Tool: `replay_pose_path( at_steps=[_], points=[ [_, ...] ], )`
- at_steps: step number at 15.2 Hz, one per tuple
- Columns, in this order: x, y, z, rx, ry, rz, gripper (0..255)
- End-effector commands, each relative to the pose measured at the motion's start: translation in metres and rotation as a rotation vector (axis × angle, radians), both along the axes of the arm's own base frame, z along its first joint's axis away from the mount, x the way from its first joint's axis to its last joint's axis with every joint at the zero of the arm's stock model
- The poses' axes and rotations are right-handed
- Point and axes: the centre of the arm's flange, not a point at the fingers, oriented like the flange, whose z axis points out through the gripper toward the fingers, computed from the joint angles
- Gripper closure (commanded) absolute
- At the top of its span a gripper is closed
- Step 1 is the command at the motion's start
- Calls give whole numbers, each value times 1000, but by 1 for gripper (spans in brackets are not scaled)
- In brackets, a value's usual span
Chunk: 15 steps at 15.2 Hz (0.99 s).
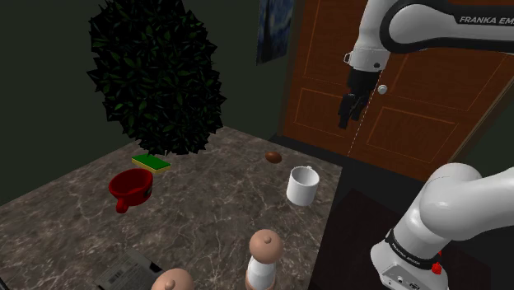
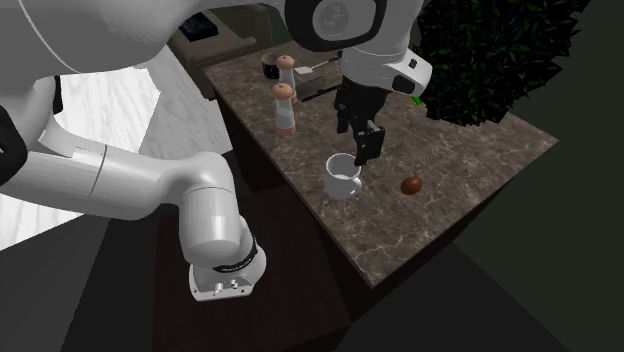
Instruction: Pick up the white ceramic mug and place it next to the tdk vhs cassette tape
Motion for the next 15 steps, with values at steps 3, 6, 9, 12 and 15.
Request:
replay_pose_path(
  at_steps=[3, 6, 9, 12, 15],
  points=[
    [1, 17, -20, -4, -19, 11, 0],
    [2, 43, -50, -10, -47, 27, 0],
    [4, 69, -80, -16, -75, 42, 0],
    [7, 95, -111, -22, -102, 58, 0],
    [10, 120, -141, -28, -130, 74, 0]
  ],
)
